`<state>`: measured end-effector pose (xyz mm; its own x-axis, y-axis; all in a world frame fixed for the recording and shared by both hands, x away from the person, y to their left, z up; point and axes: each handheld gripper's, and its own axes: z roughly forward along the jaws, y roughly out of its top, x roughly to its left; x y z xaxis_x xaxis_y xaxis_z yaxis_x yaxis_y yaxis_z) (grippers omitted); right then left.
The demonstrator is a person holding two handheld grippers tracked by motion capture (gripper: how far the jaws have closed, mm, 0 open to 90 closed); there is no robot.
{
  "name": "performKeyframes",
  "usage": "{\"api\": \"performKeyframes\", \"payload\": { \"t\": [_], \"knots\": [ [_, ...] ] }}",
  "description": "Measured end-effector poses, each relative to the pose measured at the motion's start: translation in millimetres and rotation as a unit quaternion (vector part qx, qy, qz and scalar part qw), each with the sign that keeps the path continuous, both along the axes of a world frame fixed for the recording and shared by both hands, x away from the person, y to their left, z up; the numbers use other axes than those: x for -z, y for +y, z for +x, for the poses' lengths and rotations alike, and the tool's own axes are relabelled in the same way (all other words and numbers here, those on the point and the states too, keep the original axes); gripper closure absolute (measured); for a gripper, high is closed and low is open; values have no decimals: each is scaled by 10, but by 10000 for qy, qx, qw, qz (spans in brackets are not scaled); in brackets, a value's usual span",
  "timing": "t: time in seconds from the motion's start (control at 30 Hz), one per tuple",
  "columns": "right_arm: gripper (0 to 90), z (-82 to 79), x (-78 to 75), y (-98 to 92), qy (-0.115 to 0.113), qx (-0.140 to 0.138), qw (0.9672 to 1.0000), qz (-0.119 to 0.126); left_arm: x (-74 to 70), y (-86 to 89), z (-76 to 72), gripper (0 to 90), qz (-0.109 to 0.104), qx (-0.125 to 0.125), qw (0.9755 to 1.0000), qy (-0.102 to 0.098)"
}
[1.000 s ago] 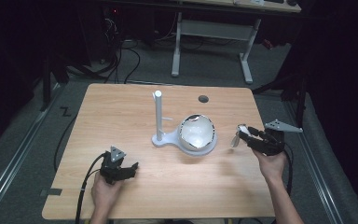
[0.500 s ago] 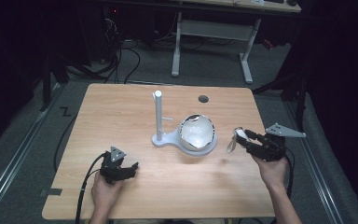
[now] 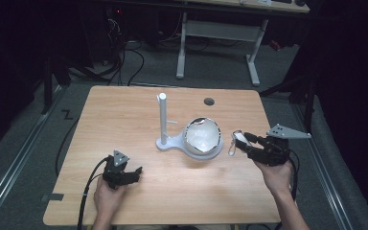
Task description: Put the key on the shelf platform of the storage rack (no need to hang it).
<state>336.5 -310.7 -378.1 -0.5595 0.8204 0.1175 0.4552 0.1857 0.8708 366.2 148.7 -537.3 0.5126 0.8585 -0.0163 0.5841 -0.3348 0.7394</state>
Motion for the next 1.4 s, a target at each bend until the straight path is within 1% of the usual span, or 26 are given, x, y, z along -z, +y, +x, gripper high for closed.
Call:
{"api": "performKeyframes", "payload": {
  "t": [0.27, 0.33, 0.53, 0.7, 0.9, 1.07, 1.1, 1.13, 1.27, 1.4],
  "knots": [
    [516, 34, -102, 126, 34, -217, 9998, -30, 1, 0, 0, 237, 1, -3, 10000, -5],
    [516, 48, -124, 155, 46, -280, 9996, 9, 1, 0, 0, 237, -3, -4, 10000, -5],
    [516, 89, -196, 231, 58, -428, 9991, 18, 1, 0, 0, 237, -3, -3, 10000, -5],
    [515, 135, -282, 322, 15, -568, 9984, -39, 1, 1, 0, 236, -6, -3, 10000, -4],
    [515, 190, -332, 415, -11, -683, 9976, -59, 1, 1, 1, 235, -6, -2, 10000, -4],
    [515, 252, -334, 482, -11, -732, 9973, -78, 1, 1, 1, 235, -6, -1, 10000, -4],
    [515, 271, -329, 498, -10, -725, 9973, -119, 1, 1, 1, 235, -6, -2, 10000, -5],
    [515, 313, -310, 528, 10, -702, 9974, -171, 1, 1, 0, 235, -3, -2, 10000, -4],
    [514, 407, -242, 557, 85, -677, 9975, -169, 1, 1, 0, 234, -3, -2, 10000, -4],
    [514, 460, -198, 563, 131, -637, 9977, -164, 0, 1, 0, 234, -1, 2, 10000, 1]
  ]
}}
